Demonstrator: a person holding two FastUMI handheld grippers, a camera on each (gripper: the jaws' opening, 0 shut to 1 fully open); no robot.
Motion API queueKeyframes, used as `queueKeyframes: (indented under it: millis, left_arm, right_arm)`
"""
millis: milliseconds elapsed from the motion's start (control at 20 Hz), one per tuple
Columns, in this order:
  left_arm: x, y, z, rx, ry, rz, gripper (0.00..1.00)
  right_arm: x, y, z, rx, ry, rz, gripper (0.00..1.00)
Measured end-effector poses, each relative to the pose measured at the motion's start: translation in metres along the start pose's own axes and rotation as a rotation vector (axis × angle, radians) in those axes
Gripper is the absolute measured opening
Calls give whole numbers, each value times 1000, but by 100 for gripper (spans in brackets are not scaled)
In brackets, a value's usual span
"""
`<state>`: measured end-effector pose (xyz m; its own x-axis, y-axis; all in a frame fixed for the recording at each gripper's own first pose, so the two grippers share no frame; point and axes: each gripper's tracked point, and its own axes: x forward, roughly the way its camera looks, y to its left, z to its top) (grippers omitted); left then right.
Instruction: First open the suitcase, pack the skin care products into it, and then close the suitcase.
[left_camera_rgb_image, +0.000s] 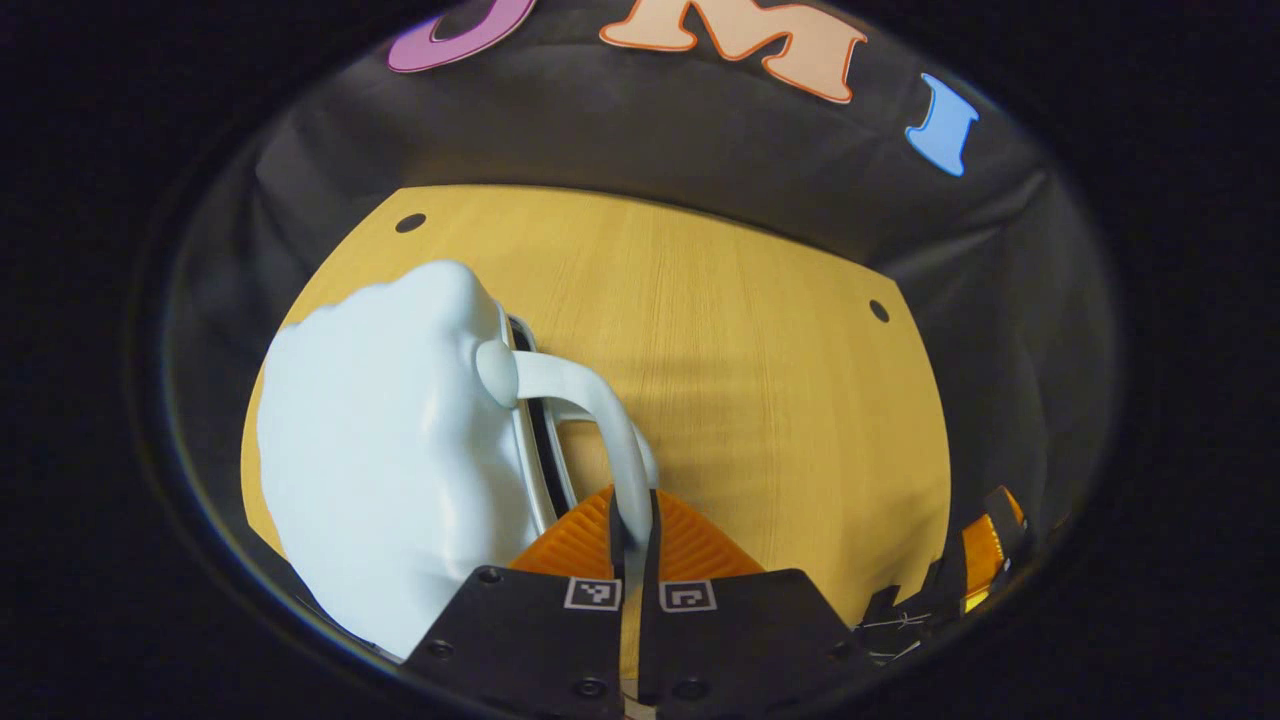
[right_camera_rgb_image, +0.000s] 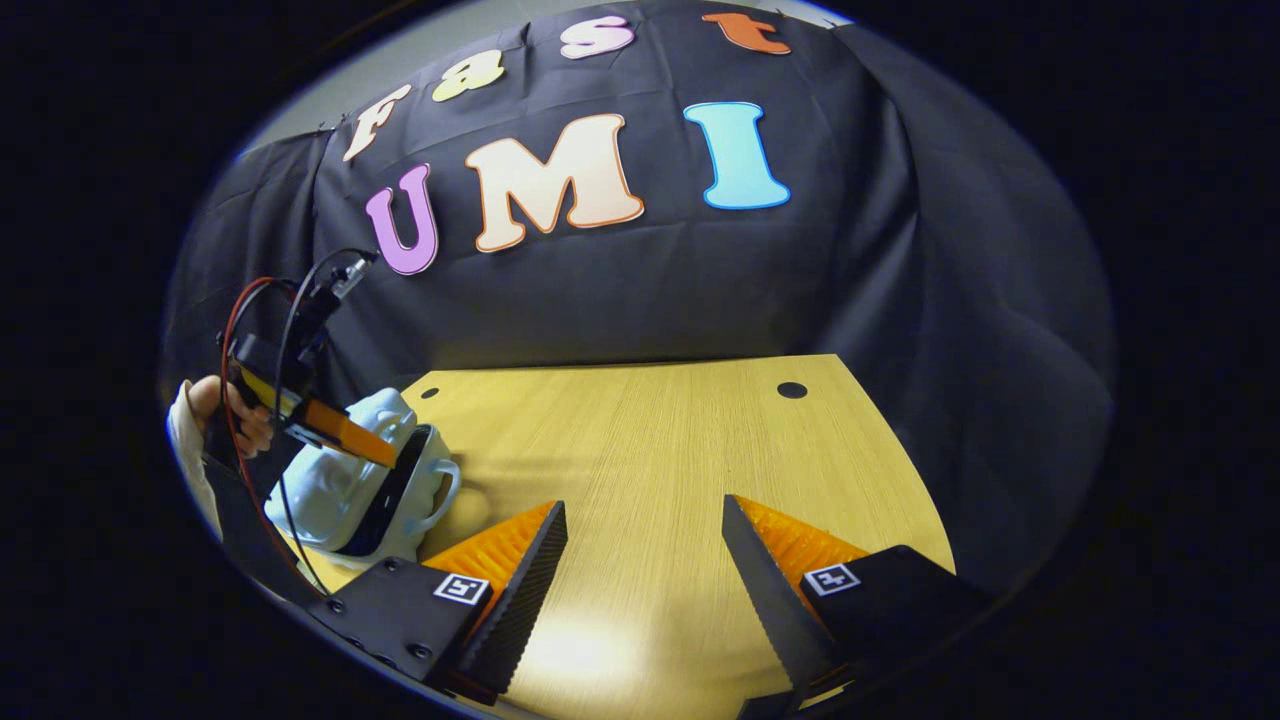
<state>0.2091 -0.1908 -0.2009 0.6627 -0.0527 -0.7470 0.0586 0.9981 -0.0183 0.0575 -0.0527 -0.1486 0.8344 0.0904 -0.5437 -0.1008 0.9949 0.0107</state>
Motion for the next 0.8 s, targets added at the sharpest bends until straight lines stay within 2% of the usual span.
queueKeyframes:
  millis: [150,300,350,450,500,550,650,700,800]
  left_arm:
    - [14,-3,-10,-9,32,16,5]
    - [16,-8,-13,-59,38,15,19]
    - [14,-8,-15,-64,29,20,20]
    - [6,-7,-15,-57,11,20,34]
    - [1,-8,-15,-51,0,28,51]
    - [-3,-10,-16,-41,-9,34,53]
    - [-12,-15,-18,-21,-29,41,72]
    - [-17,-18,-20,-8,-34,46,84]
    - [-25,-23,-25,15,-54,58,96]
  right_arm:
    - [-3,0,1,6,-7,4,98]
    - [-4,1,2,3,-15,11,98]
    - [-5,1,3,2,-17,14,98]
    - [-5,1,5,-2,-20,20,98]
    - [-5,2,5,-3,-24,23,98]
    - [-6,2,6,-3,-26,26,98]
    - [-8,3,7,-4,-29,31,98]
    - [-9,2,7,-5,-32,33,98]
    - [-9,2,7,-4,-36,36,98]
